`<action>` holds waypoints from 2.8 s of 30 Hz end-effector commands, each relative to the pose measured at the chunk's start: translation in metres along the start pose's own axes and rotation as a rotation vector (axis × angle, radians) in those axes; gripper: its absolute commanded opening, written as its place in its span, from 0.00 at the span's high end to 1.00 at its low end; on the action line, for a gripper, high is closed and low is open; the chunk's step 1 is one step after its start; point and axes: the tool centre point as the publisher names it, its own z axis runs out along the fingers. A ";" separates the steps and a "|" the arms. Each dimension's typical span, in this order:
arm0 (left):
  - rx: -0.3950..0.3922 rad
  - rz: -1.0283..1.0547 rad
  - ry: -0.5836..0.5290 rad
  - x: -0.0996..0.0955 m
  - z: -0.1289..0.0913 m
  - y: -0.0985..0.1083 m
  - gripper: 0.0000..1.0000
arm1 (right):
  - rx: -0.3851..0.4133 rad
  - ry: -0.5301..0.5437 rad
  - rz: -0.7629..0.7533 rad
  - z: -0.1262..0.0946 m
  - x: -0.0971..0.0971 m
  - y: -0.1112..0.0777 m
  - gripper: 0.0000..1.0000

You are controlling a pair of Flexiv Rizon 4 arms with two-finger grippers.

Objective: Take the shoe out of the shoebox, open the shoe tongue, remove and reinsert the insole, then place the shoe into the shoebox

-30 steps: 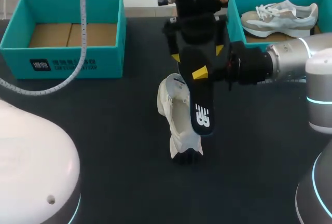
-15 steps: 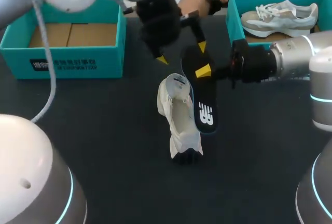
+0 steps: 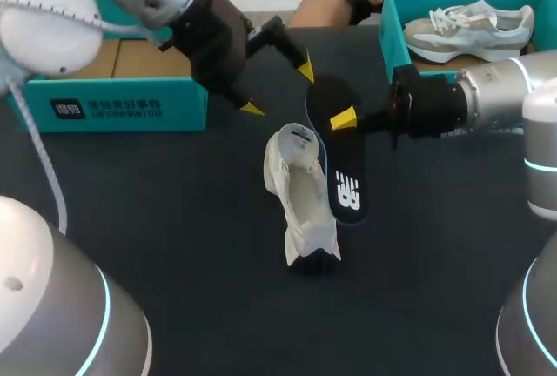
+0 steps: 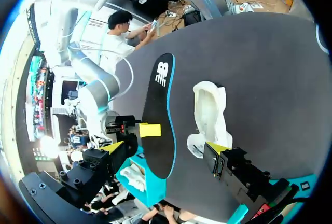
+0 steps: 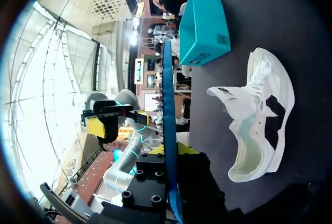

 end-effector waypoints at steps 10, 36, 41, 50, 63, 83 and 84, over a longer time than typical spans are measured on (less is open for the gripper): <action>-0.022 -0.036 -0.281 0.009 0.008 0.002 0.00 | 0.004 0.006 0.007 -0.002 -0.002 -0.003 1.00; -0.041 -0.045 -0.607 0.035 0.045 0.000 0.00 | -0.046 0.087 0.033 0.010 0.007 -0.011 1.00; -0.072 -0.021 -0.609 0.036 0.052 0.003 0.00 | -0.075 0.086 0.030 0.021 0.012 -0.013 1.00; -0.096 -0.014 -0.678 0.024 0.064 0.008 0.22 | -0.090 0.093 0.018 0.030 0.012 -0.012 1.00; -0.121 -0.021 -0.730 0.010 0.079 0.016 0.58 | -0.090 0.092 0.004 0.038 0.013 -0.012 1.00; -0.107 -0.048 -0.755 -0.001 0.090 0.012 0.96 | -0.085 0.100 0.003 0.039 0.008 -0.008 1.00; -0.107 -0.049 -0.755 -0.001 0.090 0.012 1.00 | -0.086 0.101 0.002 0.039 0.008 -0.008 1.00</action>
